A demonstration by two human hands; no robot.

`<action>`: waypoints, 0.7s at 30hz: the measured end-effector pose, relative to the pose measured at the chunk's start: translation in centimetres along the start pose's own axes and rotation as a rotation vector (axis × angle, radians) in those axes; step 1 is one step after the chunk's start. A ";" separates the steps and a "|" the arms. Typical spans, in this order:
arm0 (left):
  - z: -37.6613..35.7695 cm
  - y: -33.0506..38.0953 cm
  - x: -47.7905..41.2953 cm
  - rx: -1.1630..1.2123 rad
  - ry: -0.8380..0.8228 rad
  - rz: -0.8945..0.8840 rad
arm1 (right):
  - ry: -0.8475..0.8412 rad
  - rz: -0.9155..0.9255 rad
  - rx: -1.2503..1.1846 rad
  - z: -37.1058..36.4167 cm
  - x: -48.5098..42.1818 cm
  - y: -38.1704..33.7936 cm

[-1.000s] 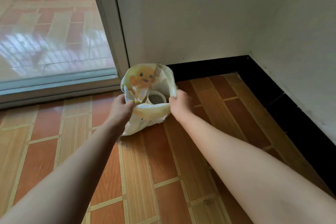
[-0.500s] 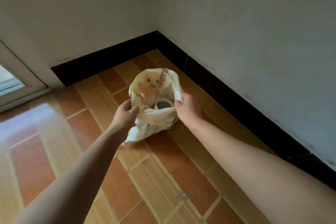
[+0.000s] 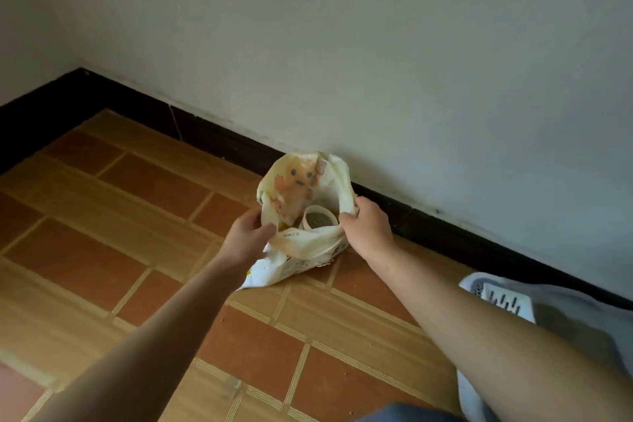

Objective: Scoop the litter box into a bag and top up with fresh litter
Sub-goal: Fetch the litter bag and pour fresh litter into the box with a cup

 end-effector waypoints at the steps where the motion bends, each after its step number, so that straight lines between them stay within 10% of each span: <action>1: -0.9 0.5 -0.2 -0.020 -0.037 0.002 | 0.011 -0.020 -0.012 0.8 0.2 0.8; 12: -7.4 2.3 0.5 -0.259 -0.334 0.094 | 0.010 -0.211 -0.078 6.6 1.7 6.1; 21: -6.3 0.6 -1.4 -0.224 -0.143 0.221 | -0.080 -0.164 0.036 6.1 -0.1 5.9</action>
Point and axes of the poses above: each hand's wrist, its own x-axis away from the middle knuckle, its own z-axis out of the back of the hand, y = z × x, the point moved 7 cm from there along -x, towards the middle knuckle, and after that the axes turned 8 degrees about -x, right-handed, at the moved point
